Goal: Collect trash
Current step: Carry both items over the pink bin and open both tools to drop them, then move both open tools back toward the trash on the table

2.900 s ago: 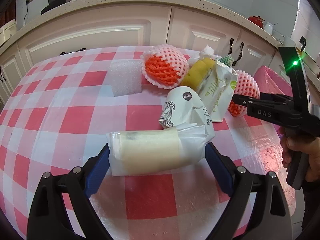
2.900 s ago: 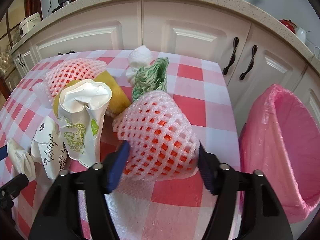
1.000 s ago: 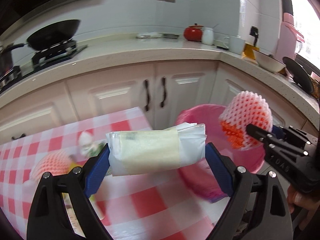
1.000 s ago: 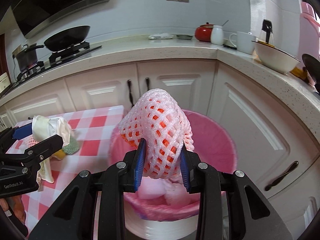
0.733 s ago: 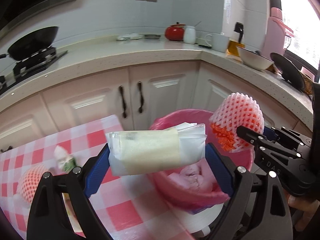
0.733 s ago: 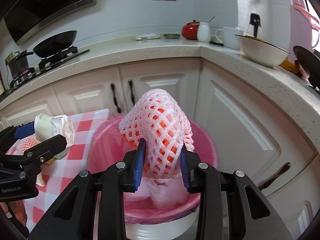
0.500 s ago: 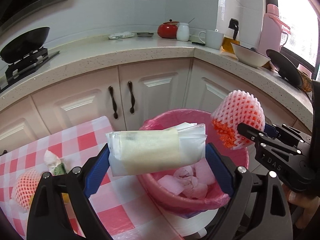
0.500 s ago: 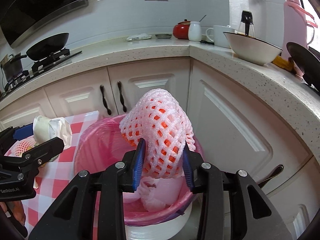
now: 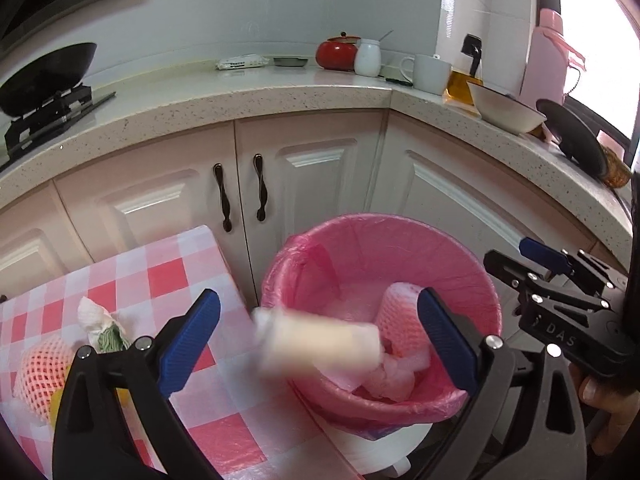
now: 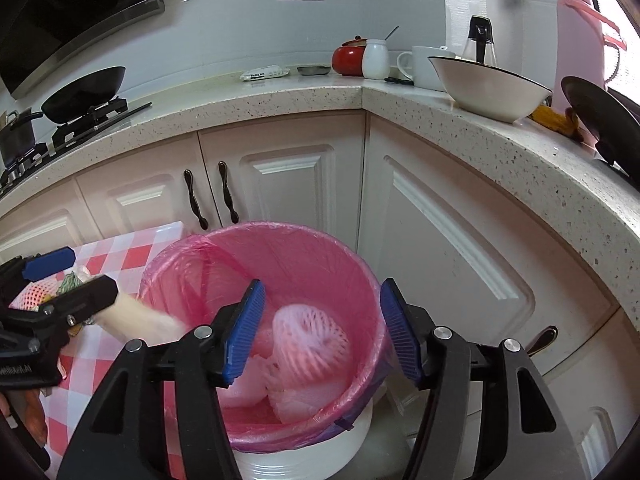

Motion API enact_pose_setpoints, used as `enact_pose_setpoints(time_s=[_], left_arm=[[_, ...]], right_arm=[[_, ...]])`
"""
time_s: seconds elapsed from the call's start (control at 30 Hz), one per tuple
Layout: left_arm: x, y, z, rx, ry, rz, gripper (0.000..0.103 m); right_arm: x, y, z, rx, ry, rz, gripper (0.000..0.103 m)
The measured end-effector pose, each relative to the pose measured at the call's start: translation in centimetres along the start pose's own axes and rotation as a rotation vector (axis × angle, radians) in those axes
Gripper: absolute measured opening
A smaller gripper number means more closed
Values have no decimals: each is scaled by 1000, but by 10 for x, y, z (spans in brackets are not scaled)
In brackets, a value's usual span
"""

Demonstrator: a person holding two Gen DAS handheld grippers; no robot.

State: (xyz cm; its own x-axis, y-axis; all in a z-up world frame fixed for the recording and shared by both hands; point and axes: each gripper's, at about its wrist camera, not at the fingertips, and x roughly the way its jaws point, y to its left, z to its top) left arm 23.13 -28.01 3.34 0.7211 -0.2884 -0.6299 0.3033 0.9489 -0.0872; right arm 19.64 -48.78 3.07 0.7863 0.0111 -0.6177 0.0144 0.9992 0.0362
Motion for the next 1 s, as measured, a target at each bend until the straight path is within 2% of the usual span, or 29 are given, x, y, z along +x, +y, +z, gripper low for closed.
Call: enact_pose_setpoints(time_s=[0.33, 0.43, 0.53, 0.63, 1.0], left_arm=[[-13, 25, -8, -33, -10, 26, 96], [-26, 42, -17, -61, -22, 53, 96], [-44, 65, -31, -89, -35, 97, 96], [-64, 91, -47, -119, -45, 141, 96], [-142, 183, -120, -226, -29, 281, 95]], right_arm=[[1, 7, -7, 6, 12, 6, 61], [-5, 16, -14, 16, 2, 20, 68], [-13, 29, -21, 7, -4, 40, 70], [-23, 40, -28, 15, -14, 73, 77], [-67, 119, -50, -21, -62, 193, 82]])
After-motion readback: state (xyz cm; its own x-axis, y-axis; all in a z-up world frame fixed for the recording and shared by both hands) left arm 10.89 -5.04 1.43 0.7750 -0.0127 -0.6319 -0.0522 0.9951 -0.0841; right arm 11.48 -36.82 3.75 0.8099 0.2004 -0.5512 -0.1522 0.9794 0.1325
